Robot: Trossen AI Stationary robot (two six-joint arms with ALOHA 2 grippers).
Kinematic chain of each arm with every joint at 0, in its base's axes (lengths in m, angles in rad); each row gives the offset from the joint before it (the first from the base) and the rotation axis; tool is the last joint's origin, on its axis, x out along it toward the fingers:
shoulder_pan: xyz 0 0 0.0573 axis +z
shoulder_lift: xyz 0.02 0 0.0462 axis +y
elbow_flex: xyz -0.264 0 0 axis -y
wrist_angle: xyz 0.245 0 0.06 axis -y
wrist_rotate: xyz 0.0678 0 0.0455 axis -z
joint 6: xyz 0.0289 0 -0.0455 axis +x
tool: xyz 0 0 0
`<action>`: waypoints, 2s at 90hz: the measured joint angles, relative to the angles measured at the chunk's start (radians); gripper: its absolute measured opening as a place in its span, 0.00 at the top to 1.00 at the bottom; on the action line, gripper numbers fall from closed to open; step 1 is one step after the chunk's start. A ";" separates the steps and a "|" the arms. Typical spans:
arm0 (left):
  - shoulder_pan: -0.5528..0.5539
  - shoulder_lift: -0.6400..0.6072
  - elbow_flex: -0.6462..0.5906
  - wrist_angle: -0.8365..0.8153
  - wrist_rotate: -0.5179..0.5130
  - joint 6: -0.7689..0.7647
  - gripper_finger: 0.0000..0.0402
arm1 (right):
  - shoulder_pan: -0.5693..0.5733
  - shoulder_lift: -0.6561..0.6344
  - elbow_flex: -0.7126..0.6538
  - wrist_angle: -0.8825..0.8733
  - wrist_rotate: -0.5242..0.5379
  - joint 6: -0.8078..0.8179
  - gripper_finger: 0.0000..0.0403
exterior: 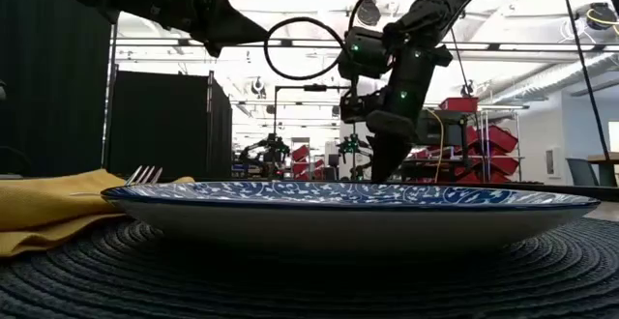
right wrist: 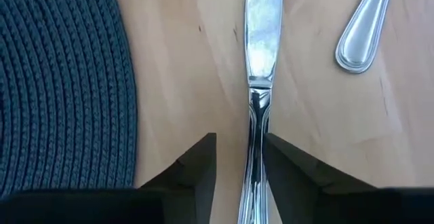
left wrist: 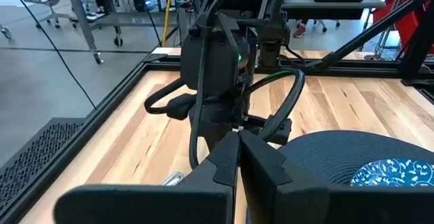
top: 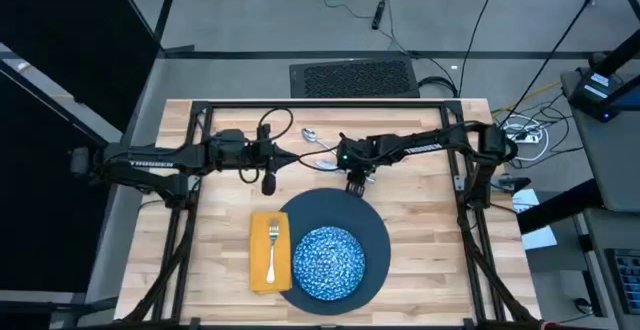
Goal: Set table place
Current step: Put the silver table knife on the blue table mat to the right of the blue plate
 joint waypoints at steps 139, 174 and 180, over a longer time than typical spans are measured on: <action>0.000 0.000 0.000 0.000 0.000 0.000 1.00 | 0.000 -0.013 0.000 -0.008 0.007 0.048 0.72; 0.000 0.000 0.000 0.000 0.000 0.000 1.00 | 0.010 0.003 0.001 -0.008 0.075 0.064 0.72; 0.000 0.000 0.000 0.000 0.000 0.000 1.00 | 0.011 0.007 0.001 -0.005 0.075 0.064 0.72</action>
